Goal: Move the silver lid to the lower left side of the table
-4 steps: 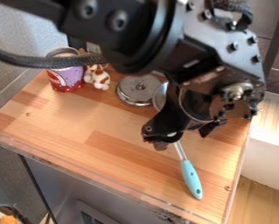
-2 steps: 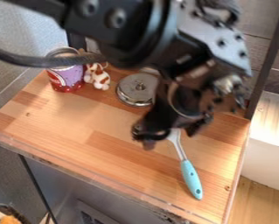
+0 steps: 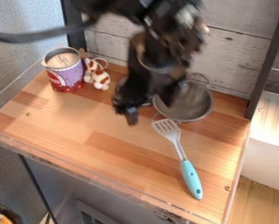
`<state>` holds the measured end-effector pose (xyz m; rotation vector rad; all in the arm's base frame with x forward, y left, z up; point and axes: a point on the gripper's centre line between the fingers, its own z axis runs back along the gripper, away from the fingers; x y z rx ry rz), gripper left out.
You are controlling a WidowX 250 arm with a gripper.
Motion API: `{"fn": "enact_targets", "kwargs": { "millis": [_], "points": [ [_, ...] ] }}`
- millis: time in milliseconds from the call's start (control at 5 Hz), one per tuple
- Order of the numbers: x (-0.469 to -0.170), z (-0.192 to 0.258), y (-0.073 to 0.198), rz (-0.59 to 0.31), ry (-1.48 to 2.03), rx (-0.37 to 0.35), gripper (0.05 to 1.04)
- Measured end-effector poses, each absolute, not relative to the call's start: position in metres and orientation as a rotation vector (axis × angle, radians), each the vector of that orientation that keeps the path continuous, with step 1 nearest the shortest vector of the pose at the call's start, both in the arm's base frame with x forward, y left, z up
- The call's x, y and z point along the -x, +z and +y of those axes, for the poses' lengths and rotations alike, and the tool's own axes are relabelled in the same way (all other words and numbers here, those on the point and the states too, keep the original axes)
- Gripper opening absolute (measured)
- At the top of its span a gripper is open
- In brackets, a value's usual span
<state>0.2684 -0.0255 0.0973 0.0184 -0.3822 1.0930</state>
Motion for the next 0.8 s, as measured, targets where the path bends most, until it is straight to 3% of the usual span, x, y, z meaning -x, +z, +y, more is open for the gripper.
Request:
{"fn": "enact_targets", "kwargs": {
  "millis": [400,800],
  "points": [
    [-0.31,0.015,0.082,-0.243,1.327,0.086,1.001],
    [-0.35,0.018,0.069,-0.19,1.347,0.103,1.001]
  ]
}}
